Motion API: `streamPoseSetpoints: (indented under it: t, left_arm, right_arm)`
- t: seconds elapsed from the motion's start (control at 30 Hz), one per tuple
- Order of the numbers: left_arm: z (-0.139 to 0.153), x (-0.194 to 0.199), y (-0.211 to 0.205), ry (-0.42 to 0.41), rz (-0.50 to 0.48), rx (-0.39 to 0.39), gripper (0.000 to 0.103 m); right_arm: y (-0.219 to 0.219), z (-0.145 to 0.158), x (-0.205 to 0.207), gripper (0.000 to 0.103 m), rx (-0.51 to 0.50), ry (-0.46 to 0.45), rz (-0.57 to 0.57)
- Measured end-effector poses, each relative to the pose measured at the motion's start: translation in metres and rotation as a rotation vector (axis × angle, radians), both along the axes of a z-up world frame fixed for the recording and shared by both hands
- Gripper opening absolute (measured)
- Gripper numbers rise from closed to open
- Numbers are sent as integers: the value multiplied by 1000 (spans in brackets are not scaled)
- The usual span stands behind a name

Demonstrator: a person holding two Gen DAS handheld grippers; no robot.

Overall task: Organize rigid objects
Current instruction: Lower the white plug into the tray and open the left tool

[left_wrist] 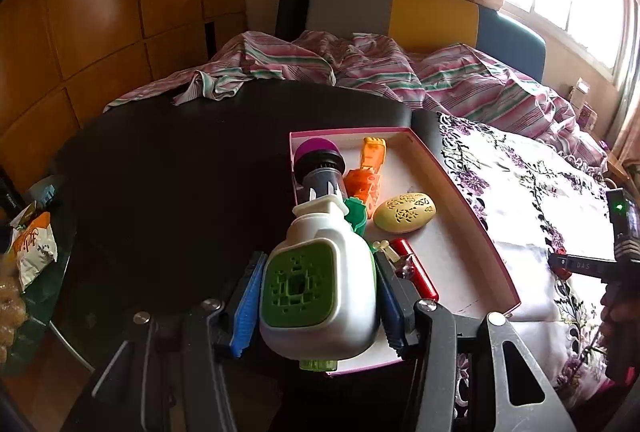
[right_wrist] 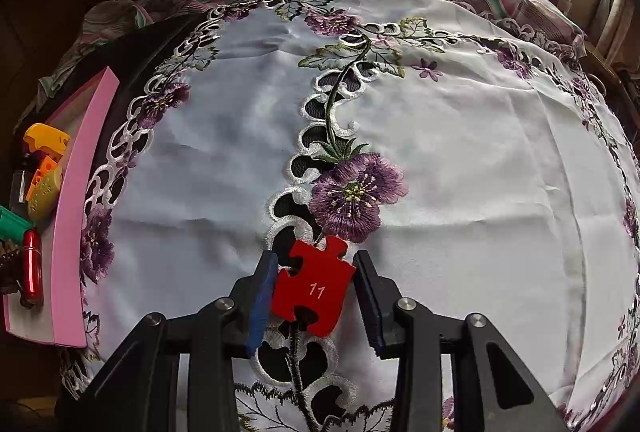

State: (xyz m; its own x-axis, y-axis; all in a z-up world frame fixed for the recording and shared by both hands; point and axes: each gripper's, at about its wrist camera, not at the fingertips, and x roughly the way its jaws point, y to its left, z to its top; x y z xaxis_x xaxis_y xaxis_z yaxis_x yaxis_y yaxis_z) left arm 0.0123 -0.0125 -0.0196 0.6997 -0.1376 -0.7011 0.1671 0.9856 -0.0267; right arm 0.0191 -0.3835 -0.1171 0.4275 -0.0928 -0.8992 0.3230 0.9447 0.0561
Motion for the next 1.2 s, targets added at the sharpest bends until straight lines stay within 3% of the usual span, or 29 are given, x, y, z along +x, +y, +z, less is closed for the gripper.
streamPoseSetpoints:
  t: [0.17,0.3,0.5,0.67,0.83,1.2]
  left_arm:
    - [0,-1,-1,3,1,8,52]
    - [0,0,-7,5,-16,10,52]
    - [-4,8,-14,73,-55,-74,52]
    - [-7,9,-22,81,-77,-82,52]
    - [-7,19,-44,59,-104,-51,52]
    - [-10,38,-96,106,-202,-106,52]
  right_arm:
    - [1,1,0,38,-13,2,3]
    - [5,2,1,32,-24,2,21]
    - [6,2,2,31,-36,4,30]
    - [6,2,2,31,-33,5,29]
    - [5,3,3,31,-30,5,24]
    - [6,4,4,31,-41,8,32]
